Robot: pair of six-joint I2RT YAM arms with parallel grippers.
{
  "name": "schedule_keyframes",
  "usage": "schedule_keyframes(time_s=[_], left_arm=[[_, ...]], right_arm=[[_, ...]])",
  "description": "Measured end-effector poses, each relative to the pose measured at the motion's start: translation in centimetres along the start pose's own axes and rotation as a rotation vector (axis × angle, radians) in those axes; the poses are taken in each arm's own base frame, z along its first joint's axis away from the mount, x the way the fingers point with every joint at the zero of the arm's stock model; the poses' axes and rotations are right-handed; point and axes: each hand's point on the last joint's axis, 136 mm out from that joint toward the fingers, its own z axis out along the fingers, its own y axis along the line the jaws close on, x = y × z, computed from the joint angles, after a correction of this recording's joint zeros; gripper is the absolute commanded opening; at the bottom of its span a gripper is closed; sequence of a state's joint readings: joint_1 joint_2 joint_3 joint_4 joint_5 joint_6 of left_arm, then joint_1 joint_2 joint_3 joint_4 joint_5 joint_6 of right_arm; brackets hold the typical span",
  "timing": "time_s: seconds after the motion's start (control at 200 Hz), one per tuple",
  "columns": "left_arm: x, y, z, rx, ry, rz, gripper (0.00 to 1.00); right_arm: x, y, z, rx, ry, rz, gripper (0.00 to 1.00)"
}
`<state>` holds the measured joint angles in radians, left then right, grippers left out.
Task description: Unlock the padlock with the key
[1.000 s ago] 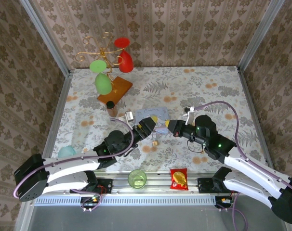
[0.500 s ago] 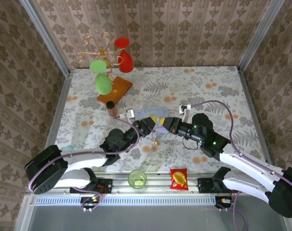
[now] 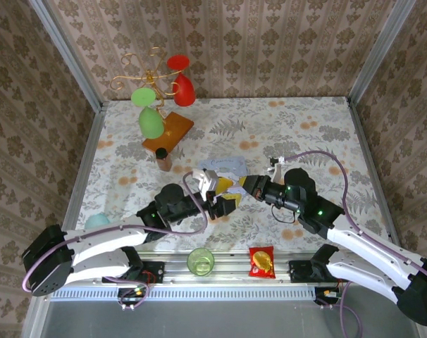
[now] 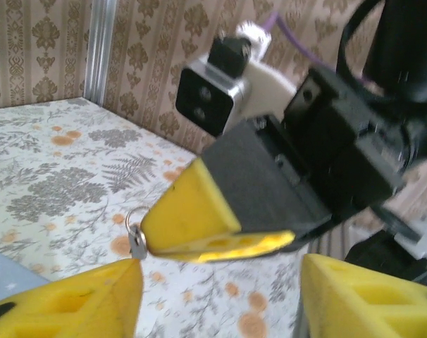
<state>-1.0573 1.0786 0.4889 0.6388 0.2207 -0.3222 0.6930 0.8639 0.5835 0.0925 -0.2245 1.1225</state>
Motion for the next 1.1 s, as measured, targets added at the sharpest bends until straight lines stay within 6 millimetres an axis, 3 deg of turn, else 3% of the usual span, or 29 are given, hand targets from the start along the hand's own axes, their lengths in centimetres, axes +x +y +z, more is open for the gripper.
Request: schedule_keyframes(time_s=[0.19,0.37,0.68,0.885,1.1], left_arm=[[3.5,0.8,0.4,-0.016,0.132,0.095,0.50],[5.1,1.5,1.0,-0.029,0.189,0.137,0.43],[3.1,1.8,2.3,-0.046,0.148,0.207,0.30],[2.9,2.0,2.5,-0.056,0.136,0.228,0.21],[2.5,2.7,2.7,-0.070,0.117,0.235,0.00]], right_arm=[[0.1,0.2,0.1,-0.003,0.005,0.009,0.00],[0.6,0.4,0.3,-0.006,0.021,0.010,0.00],[1.0,0.5,0.4,-0.007,0.035,0.026,0.00],[1.0,0.7,0.3,-0.014,0.033,0.028,0.00],[0.9,1.1,-0.1,-0.026,0.027,0.029,0.00]])
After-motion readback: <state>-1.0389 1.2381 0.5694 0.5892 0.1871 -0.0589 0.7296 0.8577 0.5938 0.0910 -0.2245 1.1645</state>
